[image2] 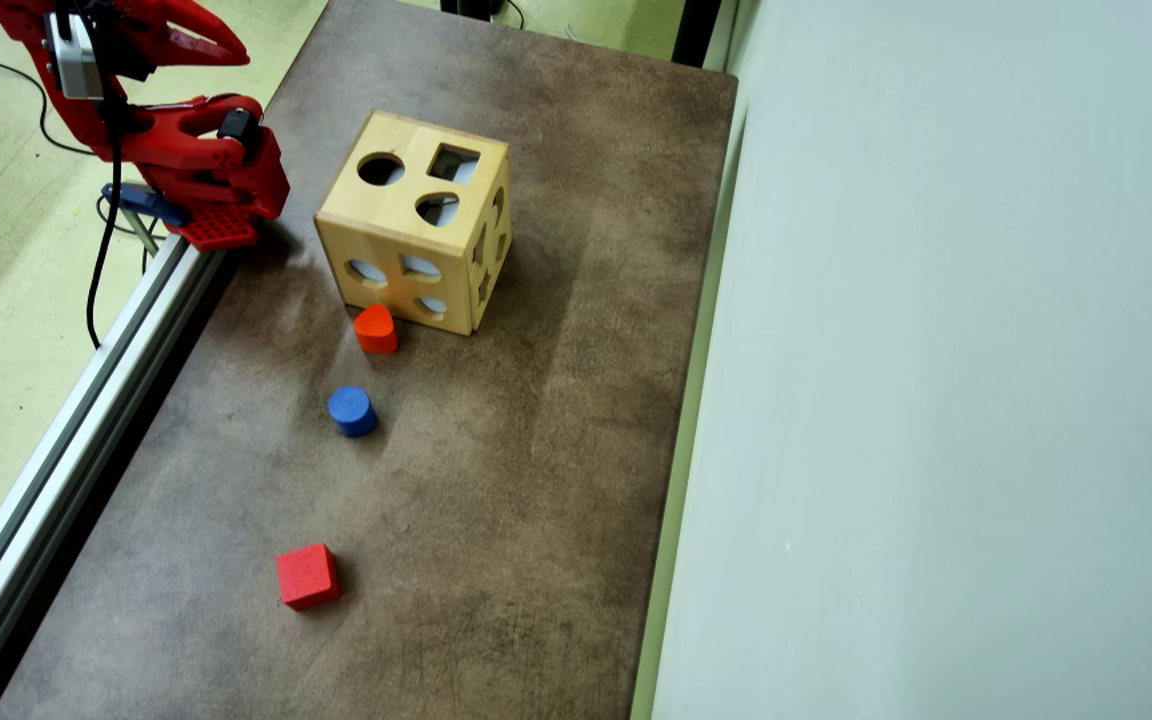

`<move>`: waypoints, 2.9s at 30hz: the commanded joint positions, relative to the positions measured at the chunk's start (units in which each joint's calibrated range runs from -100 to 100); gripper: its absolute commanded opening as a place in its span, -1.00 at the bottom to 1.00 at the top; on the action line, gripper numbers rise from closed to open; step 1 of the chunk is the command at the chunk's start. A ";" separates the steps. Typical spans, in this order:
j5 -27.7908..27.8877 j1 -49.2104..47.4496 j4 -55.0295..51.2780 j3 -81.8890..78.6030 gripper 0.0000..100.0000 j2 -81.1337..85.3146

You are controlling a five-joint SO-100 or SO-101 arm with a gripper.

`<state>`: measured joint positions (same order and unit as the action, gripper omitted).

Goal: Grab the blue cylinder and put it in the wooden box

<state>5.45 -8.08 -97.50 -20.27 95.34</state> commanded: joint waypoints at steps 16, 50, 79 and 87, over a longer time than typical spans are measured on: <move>0.15 0.06 -0.25 -0.03 -0.97 -0.18; -0.05 -0.46 -0.17 -0.03 -0.97 -0.18; 1.95 3.78 0.15 1.13 -0.69 -29.65; 7.33 20.12 0.55 1.04 -0.69 -44.85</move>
<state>10.38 5.57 -97.42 -20.36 56.19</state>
